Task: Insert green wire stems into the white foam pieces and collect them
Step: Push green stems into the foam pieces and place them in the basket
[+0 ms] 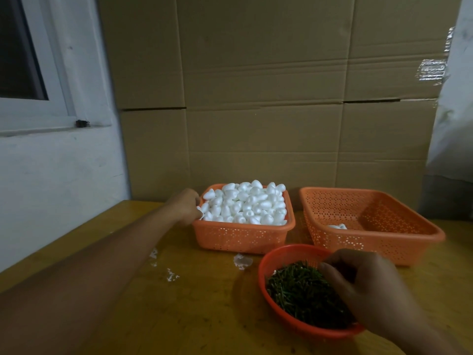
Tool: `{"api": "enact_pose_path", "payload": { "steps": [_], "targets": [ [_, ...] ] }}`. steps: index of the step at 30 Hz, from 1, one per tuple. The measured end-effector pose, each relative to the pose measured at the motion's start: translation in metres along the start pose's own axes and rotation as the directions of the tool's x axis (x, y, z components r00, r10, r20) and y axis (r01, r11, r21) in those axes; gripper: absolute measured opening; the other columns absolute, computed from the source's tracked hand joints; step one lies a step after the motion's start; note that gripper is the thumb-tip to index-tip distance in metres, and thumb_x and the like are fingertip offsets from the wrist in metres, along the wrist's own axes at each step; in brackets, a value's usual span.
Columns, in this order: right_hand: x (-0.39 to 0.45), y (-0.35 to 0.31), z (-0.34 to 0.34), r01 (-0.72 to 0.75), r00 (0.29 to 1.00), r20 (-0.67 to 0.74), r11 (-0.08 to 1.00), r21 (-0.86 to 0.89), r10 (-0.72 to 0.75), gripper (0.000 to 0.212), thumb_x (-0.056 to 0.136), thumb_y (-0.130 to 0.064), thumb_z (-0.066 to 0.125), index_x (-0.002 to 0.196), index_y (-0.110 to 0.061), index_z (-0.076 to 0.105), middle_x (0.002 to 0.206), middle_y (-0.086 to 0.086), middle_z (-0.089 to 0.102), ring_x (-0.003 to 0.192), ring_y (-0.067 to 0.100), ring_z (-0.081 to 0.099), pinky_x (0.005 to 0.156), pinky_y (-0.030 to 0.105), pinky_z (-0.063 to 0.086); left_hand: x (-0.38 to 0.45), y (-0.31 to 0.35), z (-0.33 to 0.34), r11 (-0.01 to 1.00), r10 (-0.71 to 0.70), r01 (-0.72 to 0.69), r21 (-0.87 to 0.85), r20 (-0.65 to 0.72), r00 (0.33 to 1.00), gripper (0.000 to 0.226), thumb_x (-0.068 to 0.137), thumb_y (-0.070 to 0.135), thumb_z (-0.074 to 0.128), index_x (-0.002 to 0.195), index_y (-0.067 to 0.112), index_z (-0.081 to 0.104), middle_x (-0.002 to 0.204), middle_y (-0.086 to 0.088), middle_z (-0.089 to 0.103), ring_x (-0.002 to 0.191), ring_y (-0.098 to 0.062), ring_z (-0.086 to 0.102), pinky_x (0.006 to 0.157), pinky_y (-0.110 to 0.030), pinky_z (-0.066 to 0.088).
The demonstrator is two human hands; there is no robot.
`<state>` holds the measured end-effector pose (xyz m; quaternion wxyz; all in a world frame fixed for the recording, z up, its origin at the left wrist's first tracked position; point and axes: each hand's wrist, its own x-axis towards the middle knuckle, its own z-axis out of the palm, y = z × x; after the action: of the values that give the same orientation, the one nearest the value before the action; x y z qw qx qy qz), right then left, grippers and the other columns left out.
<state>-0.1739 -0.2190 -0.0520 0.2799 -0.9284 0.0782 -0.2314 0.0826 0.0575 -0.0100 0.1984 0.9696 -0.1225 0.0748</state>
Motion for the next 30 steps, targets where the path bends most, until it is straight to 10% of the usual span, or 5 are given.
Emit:
{"api": "enact_pose_path", "payload": {
  "steps": [10,18,30],
  "targets": [
    [-0.001,-0.001,0.000,-0.019,0.999,0.047,0.999,-0.030,0.021,0.012,0.089,-0.041,0.069,0.078,-0.037,0.070,0.070,-0.013,0.071,0.066,0.007,0.068,0.063,0.039,0.060,0.002,0.001,-0.006,0.998,-0.002,0.006,-0.066,0.067,0.998,0.020,0.082,0.016,0.077,0.095,0.020,0.063,0.094,-0.002,0.066,0.082,-0.017,0.063,0.071,-0.032,0.051],
    [-0.002,-0.002,-0.001,-0.019,0.999,0.030,0.999,-0.032,0.020,0.012,0.088,-0.039,0.071,0.077,-0.036,0.071,0.068,-0.015,0.070,0.062,0.005,0.067,0.059,0.039,0.059,-0.021,0.018,-0.004,0.963,0.061,-0.116,-0.242,-0.226,0.972,0.018,0.084,0.014,0.073,0.094,0.018,0.059,0.090,0.003,0.065,0.080,-0.018,0.061,0.064,-0.032,0.048],
    [-0.002,-0.002,-0.002,0.004,1.000,0.009,0.998,-0.057,-0.003,0.009,0.085,-0.031,0.077,0.079,-0.035,0.074,0.071,-0.020,0.070,0.064,0.001,0.066,0.060,0.034,0.058,-0.106,0.080,0.031,0.627,0.428,-0.512,-0.587,-0.291,0.856,0.030,0.092,0.008,0.067,0.098,0.035,0.057,0.105,0.013,0.069,0.062,-0.004,0.053,0.060,-0.022,0.047]
  ]
}}
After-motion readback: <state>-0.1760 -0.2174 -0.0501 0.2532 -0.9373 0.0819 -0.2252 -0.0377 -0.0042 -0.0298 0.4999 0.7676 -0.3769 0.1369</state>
